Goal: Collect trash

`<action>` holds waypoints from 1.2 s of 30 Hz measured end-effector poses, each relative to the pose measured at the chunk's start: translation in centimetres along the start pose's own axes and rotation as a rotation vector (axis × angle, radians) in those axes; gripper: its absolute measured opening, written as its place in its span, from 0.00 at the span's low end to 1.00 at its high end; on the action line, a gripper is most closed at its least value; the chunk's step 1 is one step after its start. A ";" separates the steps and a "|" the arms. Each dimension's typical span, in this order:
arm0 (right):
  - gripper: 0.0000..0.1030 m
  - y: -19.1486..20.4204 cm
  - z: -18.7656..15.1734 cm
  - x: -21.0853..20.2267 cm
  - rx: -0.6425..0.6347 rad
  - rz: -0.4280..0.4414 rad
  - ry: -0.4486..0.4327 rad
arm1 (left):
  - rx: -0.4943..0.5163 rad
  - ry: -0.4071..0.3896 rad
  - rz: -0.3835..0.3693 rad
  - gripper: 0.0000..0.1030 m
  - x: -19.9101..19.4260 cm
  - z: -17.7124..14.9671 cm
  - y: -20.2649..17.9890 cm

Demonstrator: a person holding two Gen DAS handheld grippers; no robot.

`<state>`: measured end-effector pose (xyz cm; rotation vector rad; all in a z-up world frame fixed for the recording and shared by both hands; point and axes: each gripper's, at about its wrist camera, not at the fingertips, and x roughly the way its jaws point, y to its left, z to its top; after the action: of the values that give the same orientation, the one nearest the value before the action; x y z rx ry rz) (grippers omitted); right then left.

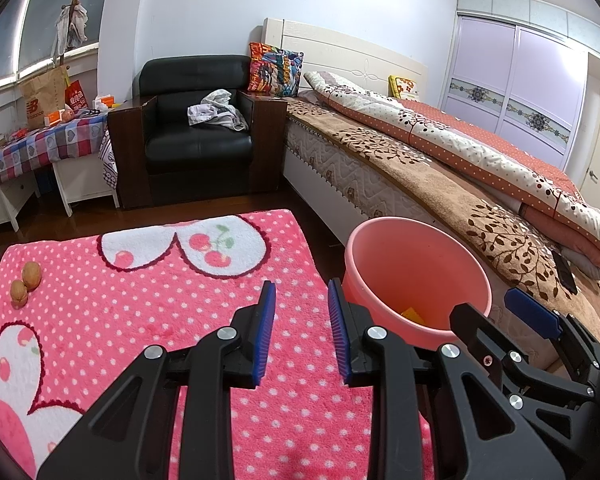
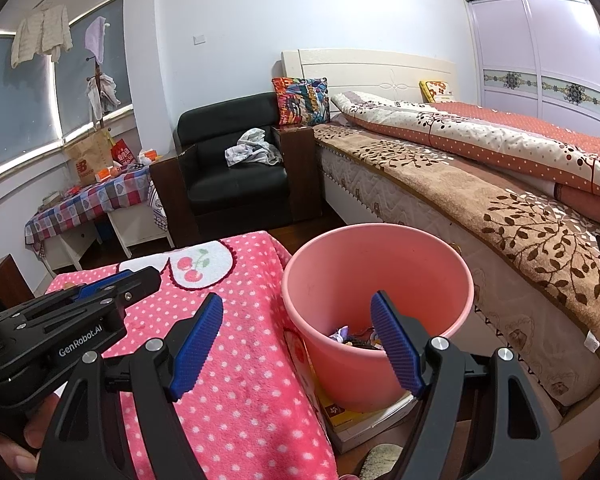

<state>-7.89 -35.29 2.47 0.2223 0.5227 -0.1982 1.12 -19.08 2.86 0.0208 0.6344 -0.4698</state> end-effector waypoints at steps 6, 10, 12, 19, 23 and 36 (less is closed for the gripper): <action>0.73 0.0 -0.1 0.0 0.000 0.000 -0.001 | -0.001 0.000 -0.001 0.27 0.0 0.0 0.0; 0.73 0.1 -0.1 0.0 -0.001 0.001 -0.001 | -0.001 0.000 0.000 0.27 -0.1 0.0 -0.1; 0.73 0.1 -0.1 -0.1 -0.001 0.001 -0.002 | -0.001 0.000 0.001 0.27 0.0 0.0 0.0; 0.73 0.6 0.2 -0.1 -0.011 0.002 -0.009 | -0.003 0.000 -0.001 0.27 -0.2 0.0 0.1; 0.73 0.7 0.2 -0.2 -0.010 0.002 -0.009 | -0.002 0.000 -0.001 0.27 -0.2 0.0 0.1; 0.73 0.8 0.1 -0.1 -0.010 0.001 -0.008 | 0.000 0.000 -0.006 0.27 -0.5 -0.1 0.2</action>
<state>-7.73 -34.59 2.76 0.2116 0.5157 -0.1957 0.80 -18.64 3.01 0.0186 0.6348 -0.4752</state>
